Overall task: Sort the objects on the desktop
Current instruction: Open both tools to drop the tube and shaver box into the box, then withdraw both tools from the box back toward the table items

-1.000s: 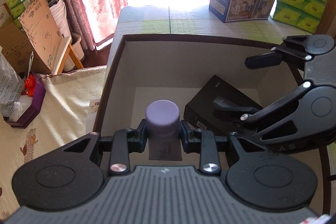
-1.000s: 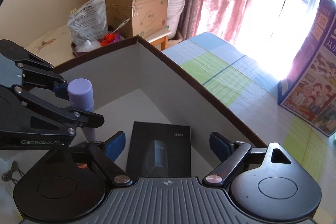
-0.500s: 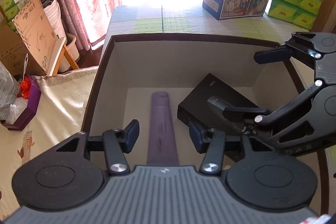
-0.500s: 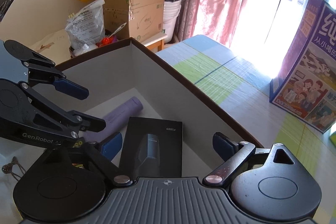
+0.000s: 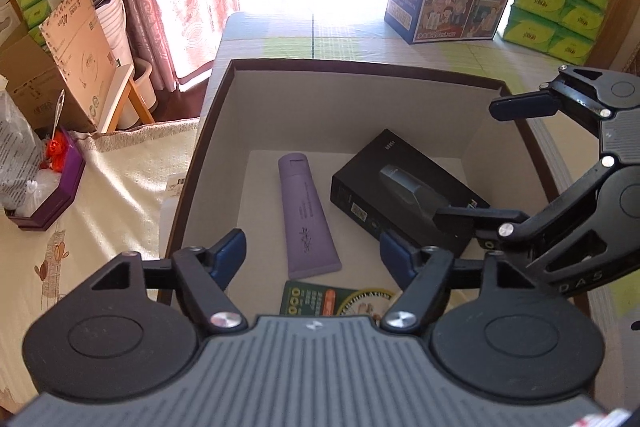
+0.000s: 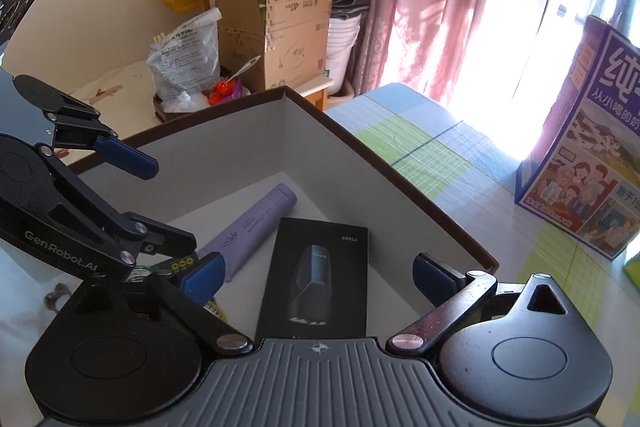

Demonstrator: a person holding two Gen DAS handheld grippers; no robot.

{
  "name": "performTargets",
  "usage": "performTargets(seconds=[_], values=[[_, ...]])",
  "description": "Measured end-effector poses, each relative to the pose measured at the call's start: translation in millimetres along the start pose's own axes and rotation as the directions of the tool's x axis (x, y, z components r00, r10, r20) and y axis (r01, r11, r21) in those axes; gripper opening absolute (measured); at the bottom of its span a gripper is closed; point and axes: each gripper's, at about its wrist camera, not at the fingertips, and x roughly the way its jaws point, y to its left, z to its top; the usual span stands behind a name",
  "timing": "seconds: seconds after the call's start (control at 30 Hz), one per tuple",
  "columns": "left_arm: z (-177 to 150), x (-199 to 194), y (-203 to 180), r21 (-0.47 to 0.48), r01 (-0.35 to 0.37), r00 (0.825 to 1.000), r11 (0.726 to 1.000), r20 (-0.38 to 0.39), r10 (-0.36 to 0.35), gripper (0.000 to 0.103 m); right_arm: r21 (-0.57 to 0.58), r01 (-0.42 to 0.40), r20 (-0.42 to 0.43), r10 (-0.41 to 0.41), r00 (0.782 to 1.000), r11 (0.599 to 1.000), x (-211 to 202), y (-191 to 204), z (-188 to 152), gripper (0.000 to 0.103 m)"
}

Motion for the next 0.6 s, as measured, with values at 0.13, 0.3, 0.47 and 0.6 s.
performTargets(seconds=[0.13, 0.3, 0.47, 0.6], values=[[-6, -15, -3, 0.005, -0.011, 1.000, 1.000, 0.009, 0.011, 0.077, 0.011, -0.004, 0.022, 0.004, 1.000, 1.000, -17, 6, -4, 0.101], [-11, -34, -7, -0.007, -0.034, 0.999, 0.999, 0.029, 0.034, 0.081, 0.042, -0.005, 0.029, 0.004, 1.000, 0.999, -39, 16, -10, 0.101], [-18, -56, -12, -0.011, -0.064, 0.996, 0.998, 0.057, 0.064, 0.085, 0.086, -0.008, 0.041, 0.004, 0.999, 0.996, -63, 24, -19, 0.101], [-24, -72, -20, -0.009, -0.089, 0.993, 0.996, 0.074, 0.090, 0.089, 0.113, -0.009, 0.048, 0.004, 0.999, 0.994, -80, 30, -25, 0.101]])
